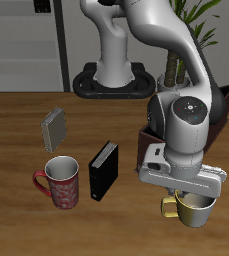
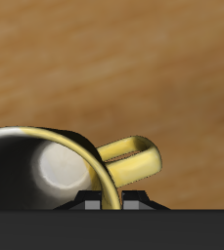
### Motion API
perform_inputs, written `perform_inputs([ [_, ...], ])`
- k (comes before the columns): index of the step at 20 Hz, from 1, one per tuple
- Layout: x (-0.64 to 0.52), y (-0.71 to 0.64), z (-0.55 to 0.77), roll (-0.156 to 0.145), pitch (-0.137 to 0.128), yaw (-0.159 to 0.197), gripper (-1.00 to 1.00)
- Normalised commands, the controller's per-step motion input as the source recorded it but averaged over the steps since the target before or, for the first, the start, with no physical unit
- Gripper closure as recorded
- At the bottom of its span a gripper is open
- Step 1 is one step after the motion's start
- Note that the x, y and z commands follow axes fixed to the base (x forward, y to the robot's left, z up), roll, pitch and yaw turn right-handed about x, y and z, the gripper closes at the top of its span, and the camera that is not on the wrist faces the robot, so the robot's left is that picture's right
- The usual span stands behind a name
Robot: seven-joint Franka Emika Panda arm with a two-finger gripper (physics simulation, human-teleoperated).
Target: Place the white-yellow mug into the left desk caddy's left compartment and place the black book into the left desk caddy's front compartment
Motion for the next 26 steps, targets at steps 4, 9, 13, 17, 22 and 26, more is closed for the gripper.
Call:
perform_inputs([
  [4, -0.07, 0.00, 0.14, 0.009, -0.016, 0.002, 1.00],
  [9, -0.14, -0.10, 0.69, -0.013, -0.103, 0.044, 1.00],
  [13, -0.16, -0.22, 0.90, -0.036, -0.108, 0.010, 1.00],
  [17, -0.34, -0.25, 0.97, -0.017, -0.130, 0.027, 1.00],
  [22, -0.47, -0.34, 0.99, -0.024, -0.131, 0.004, 1.00],
  [26, -0.44, -0.24, 0.51, 0.012, -0.061, -0.005, 1.00],
])
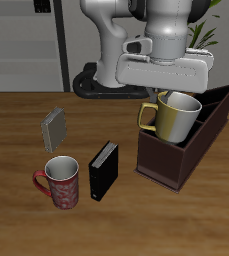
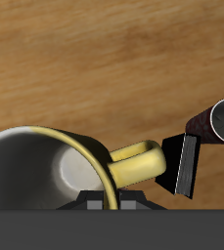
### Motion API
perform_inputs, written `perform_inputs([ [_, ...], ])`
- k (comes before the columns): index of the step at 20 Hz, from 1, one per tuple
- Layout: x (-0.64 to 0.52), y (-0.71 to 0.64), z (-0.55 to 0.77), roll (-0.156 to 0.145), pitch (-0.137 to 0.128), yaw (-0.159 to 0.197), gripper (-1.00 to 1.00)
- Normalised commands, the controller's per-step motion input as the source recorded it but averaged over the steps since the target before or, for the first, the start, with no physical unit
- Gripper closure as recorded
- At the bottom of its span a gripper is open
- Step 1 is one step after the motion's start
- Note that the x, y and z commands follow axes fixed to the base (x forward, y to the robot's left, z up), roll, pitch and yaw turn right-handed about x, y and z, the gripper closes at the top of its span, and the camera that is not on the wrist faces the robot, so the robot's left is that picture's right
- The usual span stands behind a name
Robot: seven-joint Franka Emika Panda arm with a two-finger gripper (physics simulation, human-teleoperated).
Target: Place the white-yellow mug into the left desk caddy's left compartment and place the black book into the left desk caddy's front compartment
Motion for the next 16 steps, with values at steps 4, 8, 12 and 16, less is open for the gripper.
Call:
perform_inputs([
  [4, -0.62, -0.21, 0.49, 0.032, -0.082, 0.024, 1.00],
  [8, -0.77, -0.13, 0.33, 0.060, -0.033, -0.008, 1.00],
  [12, -0.59, 0.00, 0.07, 0.045, -0.002, 0.020, 1.00],
  [16, -0.57, 0.12, -0.14, 0.067, 0.023, 0.047, 1.00],
])
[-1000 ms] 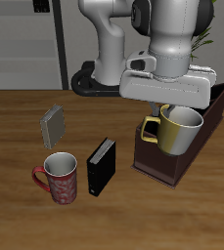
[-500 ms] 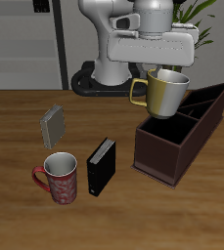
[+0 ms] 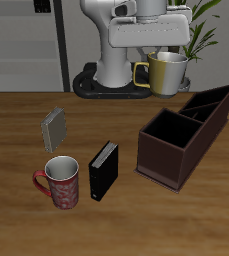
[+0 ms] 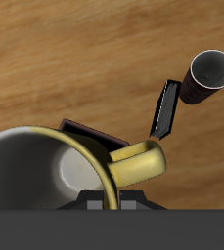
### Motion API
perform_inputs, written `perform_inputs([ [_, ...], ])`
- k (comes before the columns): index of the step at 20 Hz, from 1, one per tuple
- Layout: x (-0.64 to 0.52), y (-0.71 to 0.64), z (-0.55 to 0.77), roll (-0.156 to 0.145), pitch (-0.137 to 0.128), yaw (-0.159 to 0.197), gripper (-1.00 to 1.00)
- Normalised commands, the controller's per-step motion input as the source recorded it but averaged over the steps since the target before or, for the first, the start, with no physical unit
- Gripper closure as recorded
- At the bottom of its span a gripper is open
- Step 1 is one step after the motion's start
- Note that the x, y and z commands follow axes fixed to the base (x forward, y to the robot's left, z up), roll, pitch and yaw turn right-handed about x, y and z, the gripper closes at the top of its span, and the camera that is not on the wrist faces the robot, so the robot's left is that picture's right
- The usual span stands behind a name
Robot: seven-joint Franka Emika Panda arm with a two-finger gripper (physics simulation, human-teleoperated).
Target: Place the white-yellow mug into the left desk caddy's left compartment and place the black book into the left desk caddy's front compartment
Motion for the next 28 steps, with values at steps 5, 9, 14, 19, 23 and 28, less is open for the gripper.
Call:
perform_inputs([
  [5, -0.64, 0.21, -0.17, 0.094, -0.003, 0.058, 1.00],
  [9, -0.68, 0.12, -0.12, 0.101, 0.002, 0.014, 1.00],
  [14, -0.41, 0.08, -0.07, 0.048, -0.009, 0.001, 1.00],
  [19, -0.37, 0.16, -0.17, 0.041, 0.008, 0.019, 1.00],
  [23, -0.21, 0.17, -0.19, -0.019, 0.033, 0.021, 1.00],
  [28, -0.20, 0.34, -0.11, 0.023, 0.010, 0.015, 1.00],
])
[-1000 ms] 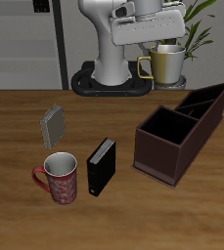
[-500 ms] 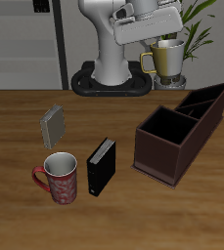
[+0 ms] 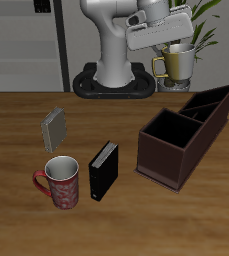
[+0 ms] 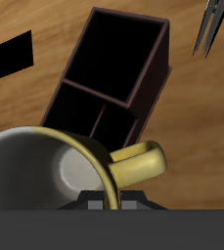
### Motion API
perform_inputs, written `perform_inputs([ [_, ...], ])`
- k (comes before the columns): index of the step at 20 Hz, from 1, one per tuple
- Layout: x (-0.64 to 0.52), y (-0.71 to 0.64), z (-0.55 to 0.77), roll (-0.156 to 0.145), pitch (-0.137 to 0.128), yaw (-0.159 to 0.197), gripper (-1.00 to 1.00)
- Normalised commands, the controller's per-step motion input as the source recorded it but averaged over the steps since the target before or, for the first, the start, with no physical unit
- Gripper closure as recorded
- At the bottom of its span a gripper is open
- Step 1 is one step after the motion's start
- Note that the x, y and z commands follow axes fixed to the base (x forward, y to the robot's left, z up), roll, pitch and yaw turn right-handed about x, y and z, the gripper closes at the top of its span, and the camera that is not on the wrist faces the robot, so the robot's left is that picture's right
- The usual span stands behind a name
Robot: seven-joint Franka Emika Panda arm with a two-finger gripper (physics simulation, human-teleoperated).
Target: Place the white-yellow mug into the left desk caddy's left compartment and place the black book into the left desk caddy's front compartment
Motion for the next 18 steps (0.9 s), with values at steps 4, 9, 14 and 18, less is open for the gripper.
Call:
perform_inputs([
  [4, -0.14, 0.26, 0.00, 0.022, -0.008, -0.014, 1.00],
  [9, -0.25, 0.45, -0.07, 0.044, -0.003, -0.008, 1.00],
  [14, -0.10, 0.41, -0.12, 0.006, 0.009, -0.009, 1.00],
  [18, -0.24, 0.36, -0.07, 0.050, 0.000, -0.016, 1.00],
])
